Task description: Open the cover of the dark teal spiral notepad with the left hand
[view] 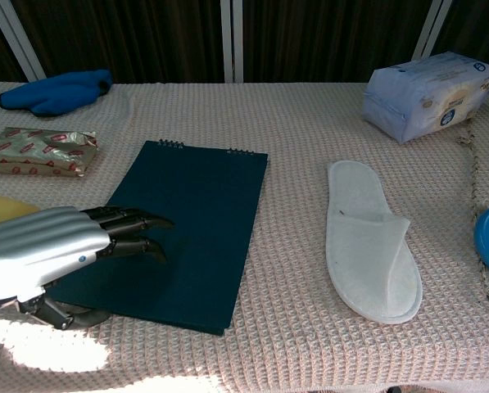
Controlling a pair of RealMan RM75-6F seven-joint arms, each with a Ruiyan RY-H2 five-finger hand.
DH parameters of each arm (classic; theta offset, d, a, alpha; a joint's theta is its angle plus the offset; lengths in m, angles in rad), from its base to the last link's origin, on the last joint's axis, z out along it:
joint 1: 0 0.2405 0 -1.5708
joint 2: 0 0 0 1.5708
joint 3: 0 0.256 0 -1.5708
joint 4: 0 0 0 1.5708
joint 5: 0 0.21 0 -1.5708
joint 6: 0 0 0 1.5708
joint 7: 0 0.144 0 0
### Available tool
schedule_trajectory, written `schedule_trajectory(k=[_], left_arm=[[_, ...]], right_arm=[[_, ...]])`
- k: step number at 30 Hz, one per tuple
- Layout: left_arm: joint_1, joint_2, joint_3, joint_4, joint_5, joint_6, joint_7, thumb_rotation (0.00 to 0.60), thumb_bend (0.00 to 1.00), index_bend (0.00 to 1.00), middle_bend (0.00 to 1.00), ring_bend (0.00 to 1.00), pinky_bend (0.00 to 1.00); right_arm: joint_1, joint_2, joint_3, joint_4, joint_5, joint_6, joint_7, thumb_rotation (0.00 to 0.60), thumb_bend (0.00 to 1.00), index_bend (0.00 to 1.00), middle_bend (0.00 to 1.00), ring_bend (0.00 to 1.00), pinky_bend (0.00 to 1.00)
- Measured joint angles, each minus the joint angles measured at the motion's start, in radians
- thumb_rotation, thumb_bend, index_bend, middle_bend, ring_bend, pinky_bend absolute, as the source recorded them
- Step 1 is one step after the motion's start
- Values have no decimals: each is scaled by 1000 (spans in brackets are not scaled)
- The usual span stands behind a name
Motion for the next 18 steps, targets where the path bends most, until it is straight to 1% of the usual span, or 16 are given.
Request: schedule_trajectory(k=[10,18], left_arm=[[4,-33,-1,50,17,42,-18,600,337,269,72,0,98],[18,-64,-16,96,7,86,-10,600,338,279,88,0,103]], right_arm=[[1,-4,0,5,5,-7,1,596,283,0,0,0,0],[-1,-1,0,3,5,-2,-1,594,283,0,0,0,0]])
